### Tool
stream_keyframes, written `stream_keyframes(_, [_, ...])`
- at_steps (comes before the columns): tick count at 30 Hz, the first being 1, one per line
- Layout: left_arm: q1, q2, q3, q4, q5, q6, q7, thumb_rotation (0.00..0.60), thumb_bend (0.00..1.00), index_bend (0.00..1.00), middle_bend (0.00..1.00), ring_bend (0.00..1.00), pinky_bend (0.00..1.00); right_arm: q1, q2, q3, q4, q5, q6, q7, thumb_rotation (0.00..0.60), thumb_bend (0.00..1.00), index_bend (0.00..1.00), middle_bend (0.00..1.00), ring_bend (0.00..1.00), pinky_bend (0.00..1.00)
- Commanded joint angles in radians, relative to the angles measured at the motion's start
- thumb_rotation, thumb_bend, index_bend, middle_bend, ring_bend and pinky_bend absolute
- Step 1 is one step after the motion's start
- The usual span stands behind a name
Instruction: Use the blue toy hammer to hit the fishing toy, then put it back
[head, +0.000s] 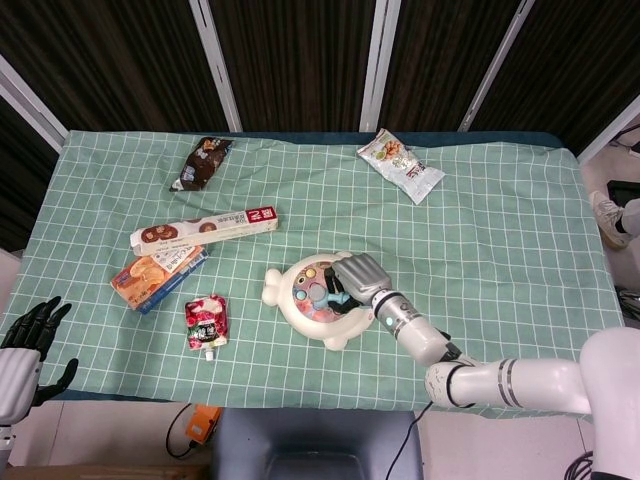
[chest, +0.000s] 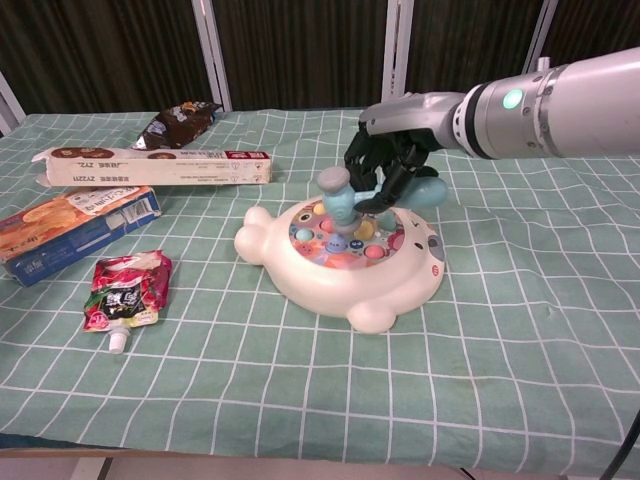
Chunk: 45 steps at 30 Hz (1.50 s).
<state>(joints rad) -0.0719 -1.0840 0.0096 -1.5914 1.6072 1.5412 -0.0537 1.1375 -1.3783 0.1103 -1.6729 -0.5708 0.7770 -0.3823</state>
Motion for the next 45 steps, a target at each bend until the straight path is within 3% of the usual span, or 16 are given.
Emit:
stream_keyframes(1, [0.001, 0.0, 0.0, -0.001, 0.001, 0.002, 0.002, 0.6, 0.39, 0.0, 0.0, 0.0, 0.15, -0.002, -0.005, 0.003, 0.003, -0.005, -0.007, 0.009, 0.6, 0.75, 1.0, 0.78, 0.83, 0.94])
stream_keyframes(24, [0.006, 0.002, 0.0, 0.004, 0.009, 0.012, -0.009, 0.6, 0.39, 0.0, 0.0, 0.0, 0.15, 0.006, -0.048, -0.014, 0.06, 0.004, -0.037, 0.017, 0.6, 0.75, 1.0, 0.78, 0.83, 0.94])
stream_keyframes(35, [0.006, 0.001, 0.0, 0.003, 0.011, 0.011, -0.007, 0.6, 0.39, 0.0, 0.0, 0.0, 0.15, -0.044, 0.008, 0.022, 0.026, -0.052, -0.01, 0.091, 0.6, 0.75, 1.0, 0.78, 0.83, 0.94])
stream_keyframes(45, [0.002, -0.002, 0.0, 0.0, 0.008, 0.001, 0.005, 0.6, 0.39, 0.0, 0.0, 0.0, 0.15, -0.06, 0.015, 0.004, 0.069, -0.051, -0.032, 0.098, 0.6, 0.75, 1.0, 0.78, 0.83, 0.94])
